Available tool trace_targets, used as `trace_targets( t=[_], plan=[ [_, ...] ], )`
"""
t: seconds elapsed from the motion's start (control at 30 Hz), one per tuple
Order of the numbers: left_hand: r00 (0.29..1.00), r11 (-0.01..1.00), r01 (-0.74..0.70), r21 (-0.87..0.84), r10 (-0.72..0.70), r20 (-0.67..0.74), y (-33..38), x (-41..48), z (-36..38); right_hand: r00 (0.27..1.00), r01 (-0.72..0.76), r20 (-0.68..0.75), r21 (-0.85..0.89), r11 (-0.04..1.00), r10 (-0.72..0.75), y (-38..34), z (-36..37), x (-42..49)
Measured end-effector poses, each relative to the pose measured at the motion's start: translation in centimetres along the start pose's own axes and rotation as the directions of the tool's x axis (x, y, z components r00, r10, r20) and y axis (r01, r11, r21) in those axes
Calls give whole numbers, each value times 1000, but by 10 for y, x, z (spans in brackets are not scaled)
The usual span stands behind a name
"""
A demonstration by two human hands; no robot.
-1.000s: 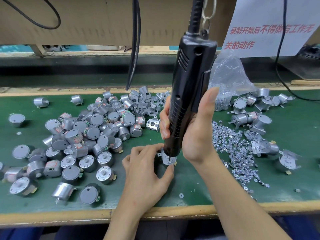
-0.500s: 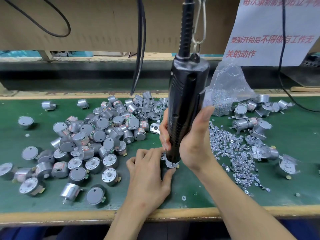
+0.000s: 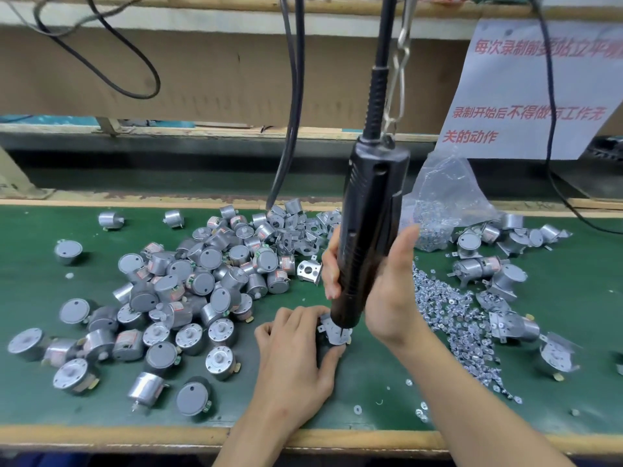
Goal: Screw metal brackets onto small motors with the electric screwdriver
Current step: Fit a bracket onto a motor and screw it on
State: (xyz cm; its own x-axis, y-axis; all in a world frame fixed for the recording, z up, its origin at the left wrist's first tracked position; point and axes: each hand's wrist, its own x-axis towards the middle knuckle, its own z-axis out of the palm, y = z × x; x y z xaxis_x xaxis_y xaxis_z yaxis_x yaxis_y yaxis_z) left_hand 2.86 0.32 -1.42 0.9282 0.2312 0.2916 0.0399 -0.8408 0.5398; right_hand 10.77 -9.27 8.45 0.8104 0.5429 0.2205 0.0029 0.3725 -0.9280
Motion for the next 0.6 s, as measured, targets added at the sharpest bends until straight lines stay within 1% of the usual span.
trace_targets(
  t=[0.03,0.1,0.2,0.3,0.43,0.6],
  plan=[
    [1000,1000,-3,-3,3,-8,0,0,0,997,58,49,31,998,-60,-3,-1,4],
    [1000,1000,0,1,0,-9,-2,0,1,989,129,67,4,992,-129,-12,-6,12],
    [1000,1000,3,12,-3,-5,-2,1,2,986,166,23,-146,975,-165,-19,-10,22],
    [1000,1000,9,20,-9,4,-2,1,3,988,150,14,-261,953,-152,-14,-17,28],
    [1000,1000,11,17,-11,12,-3,1,2,994,108,4,-260,960,-111,-7,-27,33],
    [1000,1000,-2,25,1,9,-4,1,2,990,122,-35,-244,962,-135,3,-41,36]
  ],
)
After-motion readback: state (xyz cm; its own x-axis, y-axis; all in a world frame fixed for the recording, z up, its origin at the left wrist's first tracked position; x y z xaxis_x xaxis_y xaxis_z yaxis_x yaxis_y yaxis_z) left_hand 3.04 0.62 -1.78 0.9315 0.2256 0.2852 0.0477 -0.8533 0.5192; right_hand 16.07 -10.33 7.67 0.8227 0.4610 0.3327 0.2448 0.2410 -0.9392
